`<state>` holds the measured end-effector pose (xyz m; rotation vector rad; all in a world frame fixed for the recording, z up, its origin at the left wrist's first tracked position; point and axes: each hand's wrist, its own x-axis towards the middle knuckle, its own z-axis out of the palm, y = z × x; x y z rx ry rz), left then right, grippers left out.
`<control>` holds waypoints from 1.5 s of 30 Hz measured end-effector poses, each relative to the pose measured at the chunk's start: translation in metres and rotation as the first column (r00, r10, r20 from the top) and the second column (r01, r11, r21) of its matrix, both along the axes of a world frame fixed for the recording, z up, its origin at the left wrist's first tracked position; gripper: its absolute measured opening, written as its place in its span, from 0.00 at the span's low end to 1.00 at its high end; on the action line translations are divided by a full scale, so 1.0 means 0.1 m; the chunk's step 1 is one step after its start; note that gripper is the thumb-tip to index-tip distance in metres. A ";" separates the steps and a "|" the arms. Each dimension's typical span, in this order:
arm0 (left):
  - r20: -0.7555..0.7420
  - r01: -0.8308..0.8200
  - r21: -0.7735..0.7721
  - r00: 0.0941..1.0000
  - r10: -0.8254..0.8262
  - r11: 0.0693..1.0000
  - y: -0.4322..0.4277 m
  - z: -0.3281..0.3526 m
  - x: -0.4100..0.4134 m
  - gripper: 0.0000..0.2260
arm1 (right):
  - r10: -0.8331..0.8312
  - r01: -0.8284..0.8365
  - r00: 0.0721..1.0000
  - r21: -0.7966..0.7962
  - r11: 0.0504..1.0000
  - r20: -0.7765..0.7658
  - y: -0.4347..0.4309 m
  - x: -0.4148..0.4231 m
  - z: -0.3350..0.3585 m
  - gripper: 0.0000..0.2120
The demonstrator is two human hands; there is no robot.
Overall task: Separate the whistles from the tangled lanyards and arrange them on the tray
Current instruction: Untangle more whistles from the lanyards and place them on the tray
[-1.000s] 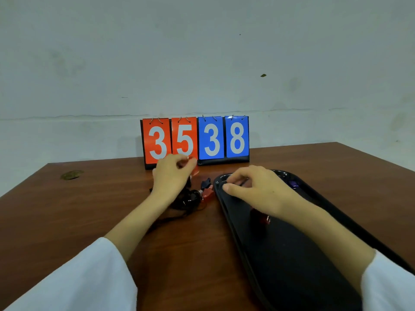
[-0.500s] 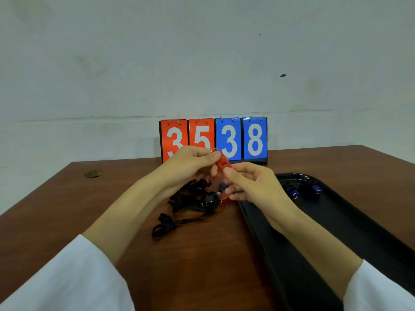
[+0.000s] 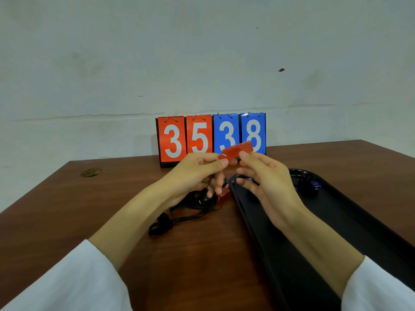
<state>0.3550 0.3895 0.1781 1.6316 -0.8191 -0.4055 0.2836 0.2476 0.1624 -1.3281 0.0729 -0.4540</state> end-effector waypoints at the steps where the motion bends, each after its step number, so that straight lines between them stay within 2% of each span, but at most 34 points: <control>1: 0.040 -0.022 0.022 0.999 0.021 1.000 -0.02 -0.02 -0.01 0.09 | 0.028 -0.028 1.000 0.033 0.999 0.005 0.01 0.00 0.00 0.09; 6: 0.175 -0.055 0.076 0.984 0.041 0.996 -0.09 -0.09 -0.04 0.06 | 0.034 -0.034 0.999 0.025 0.999 0.004 0.01 0.02 -0.06 0.11; 9: 0.203 -0.048 0.210 0.979 0.005 0.977 -0.04 -0.10 0.04 0.09 | 0.012 -0.023 0.997 0.144 0.989 0.075 0.00 0.02 -0.01 0.10; 12: 0.243 -0.228 0.270 0.956 0.163 0.936 0.02 -0.13 0.17 0.06 | 0.055 -0.091 0.992 0.353 0.931 0.112 -0.03 -0.02 0.08 0.13; 13: 0.227 -0.306 0.248 0.941 0.252 0.919 0.04 -0.14 0.22 0.05 | 0.087 -0.111 0.993 0.363 0.925 0.083 -0.04 -0.02 0.10 0.15; 14: 0.191 -0.371 0.213 0.923 0.334 0.904 0.07 -0.15 0.26 0.05 | 0.123 -0.125 0.992 0.302 0.945 0.027 -0.05 -0.04 0.12 0.16; 15: 0.151 -0.423 0.178 0.904 0.400 0.889 0.10 -0.16 0.31 0.06 | 0.151 -0.140 0.987 0.159 0.977 -0.056 -0.06 -0.04 0.11 0.18; 16: 0.110 -0.464 0.143 0.885 0.452 0.874 0.13 -0.15 0.35 0.07 | 0.150 -0.163 0.976 -0.072 0.984 -0.161 -0.07 -0.03 0.10 0.19; 17: 0.061 -0.502 0.104 0.865 0.498 0.859 0.18 -0.13 0.39 0.07 | 0.119 -0.208 0.958 -0.345 0.915 -0.261 -0.07 -0.03 0.07 0.19; 18: -0.003 -0.533 0.056 0.846 0.534 0.844 0.23 -0.11 0.43 0.07 | 0.086 -0.270 0.940 -0.566 0.779 -0.330 -0.06 -0.02 0.03 0.20; 19: -0.079 -0.551 0.007 0.832 0.550 0.834 0.28 -0.08 0.45 0.05 | 0.078 -0.336 0.923 -0.689 0.643 -0.378 -0.05 -0.01 0.00 0.21; 20: -0.144 -0.556 -0.030 0.825 0.547 0.831 0.31 -0.05 0.47 0.05 | 0.086 -0.397 0.902 -0.736 0.549 -0.422 -0.04 -0.01 -0.03 0.22; 21: -0.180 -0.554 -0.043 0.823 0.539 0.831 0.33 -0.03 0.48 0.05 | 0.104 -0.454 0.878 -0.741 0.494 -0.468 -0.03 -0.02 -0.04 0.22; 24: -0.176 -0.560 0.015 0.814 0.554 0.828 0.31 -0.04 0.47 0.04 | 0.257 -0.620 0.779 -0.639 0.455 -0.572 -0.07 -0.09 0.04 0.14; 26: -0.171 -0.549 0.073 0.815 0.553 0.832 0.29 -0.09 0.47 0.02 | 0.409 -0.669 0.742 -0.560 0.488 -0.531 -0.14 -0.13 0.10 0.12; 28: -0.165 -0.506 0.144 0.835 0.524 0.851 0.31 -0.17 0.51 0.04 | 0.588 -0.696 0.717 -0.431 0.575 -0.374 -0.21 -0.16 0.16 0.11; 30: -0.160 -0.444 0.205 0.864 0.478 0.872 0.34 -0.25 0.54 0.07 | 0.751 -0.760 0.647 -0.192 0.621 -0.132 -0.26 -0.18 0.23 0.12; 32: -0.157 -0.407 0.247 0.879 0.450 0.880 0.36 -0.33 0.57 0.09 | 0.775 -0.776 0.629 -0.006 0.631 0.062 -0.28 -0.20 0.29 0.13; 34: -0.114 -0.375 0.296 0.899 0.423 0.878 0.34 -0.37 0.57 0.08 | 0.695 -0.712 0.701 0.098 0.695 0.162 -0.29 -0.22 0.33 0.13; 35: -0.080 -0.354 0.329 0.913 0.400 0.875 0.33 -0.38 0.57 0.07 | 0.623 -0.642 0.765 0.111 0.759 0.167 -0.29 -0.21 0.34 0.12; 36: -0.050 -0.328 0.361 0.928 0.369 0.873 0.33 -0.37 0.56 0.07 | 0.536 -0.549 0.833 0.084 0.832 0.138 -0.29 -0.20 0.34 0.11; 38: -0.026 -0.259 0.401 0.955 0.294 0.879 0.33 -0.34 0.55 0.13 | 0.346 -0.345 0.938 -0.077 0.936 0.009 -0.28 -0.15 0.31 0.12; 40: 0.038 -0.232 0.418 0.970 0.238 0.878 0.29 -0.29 0.51 0.17 | 0.174 -0.203 0.978 -0.340 0.918 -0.115 -0.23 -0.10 0.25 0.16; 41: 0.113 -0.262 0.423 0.965 0.236 0.868 0.25 -0.26 0.48 0.17 | 0.092 -0.155 0.985 -0.511 0.845 -0.147 -0.20 -0.08 0.20 0.17; 43: 0.276 -0.348 0.379 0.927 0.254 0.857 0.17 -0.21 0.41 0.19 | -0.012 -0.103 0.990 -0.785 0.611 -0.140 -0.15 -0.04 0.10 0.17; 44: 0.307 -0.341 0.322 0.920 0.243 0.883 0.12 -0.19 0.36 0.22 | -0.020 -0.117 0.989 -0.844 0.524 -0.150 -0.13 -0.03 0.06 0.16; 45: 0.286 -0.276 0.259 0.937 0.200 0.926 0.08 -0.17 0.31 0.25 | -0.004 -0.157 0.983 -0.859 0.487 -0.182 -0.11 -0.03 0.06 0.16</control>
